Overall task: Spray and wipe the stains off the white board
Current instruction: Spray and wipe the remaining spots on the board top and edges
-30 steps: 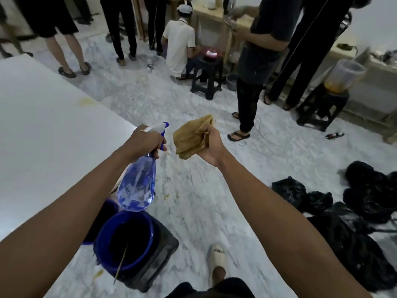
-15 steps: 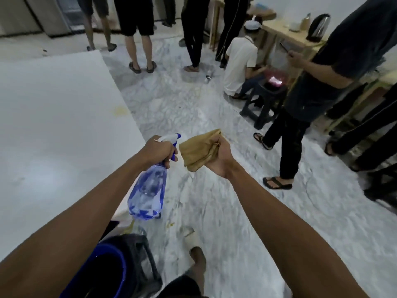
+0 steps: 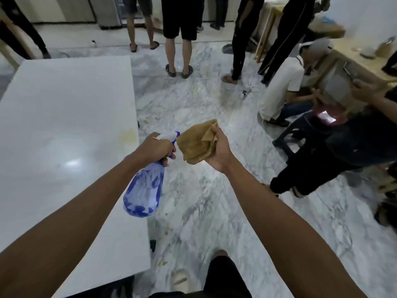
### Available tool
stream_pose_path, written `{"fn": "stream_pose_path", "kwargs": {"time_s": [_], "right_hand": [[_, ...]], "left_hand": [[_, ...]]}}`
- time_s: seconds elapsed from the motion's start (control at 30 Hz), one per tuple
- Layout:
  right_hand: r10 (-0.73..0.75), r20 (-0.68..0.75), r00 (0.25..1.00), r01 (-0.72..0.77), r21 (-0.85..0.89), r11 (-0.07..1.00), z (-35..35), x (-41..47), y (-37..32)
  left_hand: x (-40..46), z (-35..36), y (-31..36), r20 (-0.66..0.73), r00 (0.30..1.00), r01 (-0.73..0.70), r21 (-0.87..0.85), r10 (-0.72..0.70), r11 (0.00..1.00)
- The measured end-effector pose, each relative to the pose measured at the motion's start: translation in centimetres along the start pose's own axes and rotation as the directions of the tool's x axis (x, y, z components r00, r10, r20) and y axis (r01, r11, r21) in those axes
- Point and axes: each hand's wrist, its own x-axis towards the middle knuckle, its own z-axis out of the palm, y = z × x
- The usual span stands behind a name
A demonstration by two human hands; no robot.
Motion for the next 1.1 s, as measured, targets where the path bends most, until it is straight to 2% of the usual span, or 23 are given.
{"fn": "stream_pose_path", "kwargs": {"time_s": [0.3,0.43,0.53,0.77,0.93,1.1], "right_hand": [[0.096,0.191,0.977,-0.083,-0.074,0.994,-0.7,19.6,-9.4],[0.164,0.278,0.947,-0.148,-0.076,0.986,-0.1,26.6,-12.5],[0.204,0.292,0.934,-0.187,-0.084,0.979,0.6,31.0,-13.3],[0.275,0.337,0.9,-0.232,-0.163,0.959,6.1,42.0,-12.7],[0.277,0.355,0.893,-0.218,-0.197,0.956,11.1,50.2,-12.6],[0.249,0.363,0.898,-0.208,-0.15,0.967,15.8,56.4,-13.9]], "left_hand": [[14.9,-1.9,7.2,-0.237,0.965,0.09,-0.111,-0.114,0.99],[19.4,-3.2,9.2,-0.333,0.931,0.082,-0.205,-0.148,0.975],[21.9,-4.5,9.8,-0.355,0.91,0.117,-0.279,-0.216,0.953],[29.9,-10.6,9.0,-0.416,0.866,0.163,-0.29,-0.277,0.943],[36.3,-16.9,8.8,-0.45,0.855,0.159,-0.245,-0.257,0.956],[42.1,-23.6,9.0,-0.439,0.862,0.172,-0.217,-0.253,0.961]]}}
